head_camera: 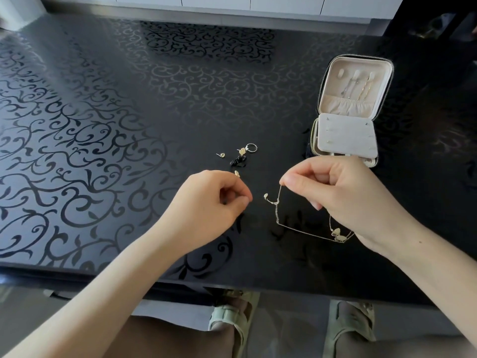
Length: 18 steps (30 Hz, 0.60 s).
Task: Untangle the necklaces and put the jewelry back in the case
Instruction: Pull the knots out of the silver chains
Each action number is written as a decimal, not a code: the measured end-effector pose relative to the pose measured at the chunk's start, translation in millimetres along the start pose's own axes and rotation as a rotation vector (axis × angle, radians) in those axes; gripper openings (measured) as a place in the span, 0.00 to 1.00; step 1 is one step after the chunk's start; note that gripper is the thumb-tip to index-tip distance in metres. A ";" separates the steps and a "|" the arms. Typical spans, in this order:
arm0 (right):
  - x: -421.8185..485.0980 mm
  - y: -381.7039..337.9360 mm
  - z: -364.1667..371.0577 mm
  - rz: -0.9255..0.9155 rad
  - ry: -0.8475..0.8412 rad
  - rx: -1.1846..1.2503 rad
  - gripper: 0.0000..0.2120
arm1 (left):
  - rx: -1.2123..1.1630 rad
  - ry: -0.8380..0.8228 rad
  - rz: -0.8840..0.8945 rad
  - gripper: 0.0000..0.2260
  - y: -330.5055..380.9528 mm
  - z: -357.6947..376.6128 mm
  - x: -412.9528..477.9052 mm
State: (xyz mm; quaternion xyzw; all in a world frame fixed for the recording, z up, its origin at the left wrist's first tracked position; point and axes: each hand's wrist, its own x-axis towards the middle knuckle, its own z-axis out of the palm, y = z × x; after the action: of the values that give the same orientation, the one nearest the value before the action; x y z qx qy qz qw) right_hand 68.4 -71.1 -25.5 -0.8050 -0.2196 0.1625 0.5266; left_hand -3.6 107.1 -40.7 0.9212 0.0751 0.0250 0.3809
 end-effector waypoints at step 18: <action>-10.4 -26.0 -26.5 -0.026 0.066 0.138 0.07 | -0.087 -0.081 0.177 0.08 31.9 12.8 11.1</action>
State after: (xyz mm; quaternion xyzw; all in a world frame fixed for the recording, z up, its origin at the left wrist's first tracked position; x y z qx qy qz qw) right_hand 67.8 -88.0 9.1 -0.7687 -0.2009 0.1435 0.5901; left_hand 12.6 77.7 -27.5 0.9071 -0.0232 0.0247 0.4195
